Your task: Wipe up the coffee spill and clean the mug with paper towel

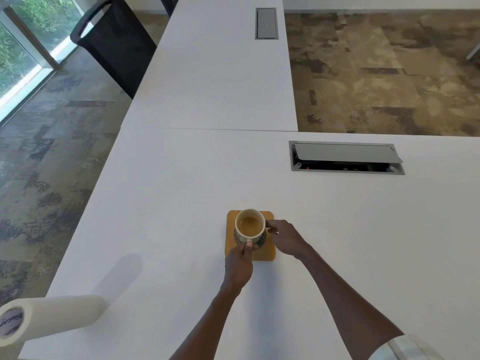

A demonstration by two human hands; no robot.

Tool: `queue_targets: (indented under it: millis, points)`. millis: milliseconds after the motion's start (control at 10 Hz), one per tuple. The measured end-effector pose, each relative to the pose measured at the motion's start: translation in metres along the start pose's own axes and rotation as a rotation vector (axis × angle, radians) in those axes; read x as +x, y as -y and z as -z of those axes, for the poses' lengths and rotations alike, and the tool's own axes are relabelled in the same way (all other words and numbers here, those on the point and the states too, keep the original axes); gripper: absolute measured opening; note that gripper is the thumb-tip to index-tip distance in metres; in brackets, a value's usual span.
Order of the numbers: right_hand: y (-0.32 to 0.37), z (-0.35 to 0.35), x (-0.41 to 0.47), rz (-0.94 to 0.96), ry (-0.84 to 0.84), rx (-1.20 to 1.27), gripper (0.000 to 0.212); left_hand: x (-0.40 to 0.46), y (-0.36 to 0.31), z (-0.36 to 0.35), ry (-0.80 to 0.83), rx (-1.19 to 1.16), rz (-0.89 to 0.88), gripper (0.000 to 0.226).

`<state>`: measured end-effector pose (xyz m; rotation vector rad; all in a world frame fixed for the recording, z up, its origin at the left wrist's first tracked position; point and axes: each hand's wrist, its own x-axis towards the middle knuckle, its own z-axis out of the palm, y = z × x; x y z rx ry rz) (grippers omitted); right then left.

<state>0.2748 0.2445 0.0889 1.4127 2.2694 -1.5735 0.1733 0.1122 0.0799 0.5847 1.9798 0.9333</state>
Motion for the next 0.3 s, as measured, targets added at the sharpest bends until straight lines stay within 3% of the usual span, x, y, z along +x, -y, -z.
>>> queue_targets:
  millis: [200,300]
  points:
    - [0.002,-0.005,-0.006,-0.005,-0.098,0.008,0.039,-0.003,0.003,0.003,-0.061,0.006,0.009,0.043]
    - [0.003,-0.003,-0.011,-0.056,-0.223,-0.020,0.037,-0.003,0.005,0.015,-0.236,-0.039,0.087,0.039]
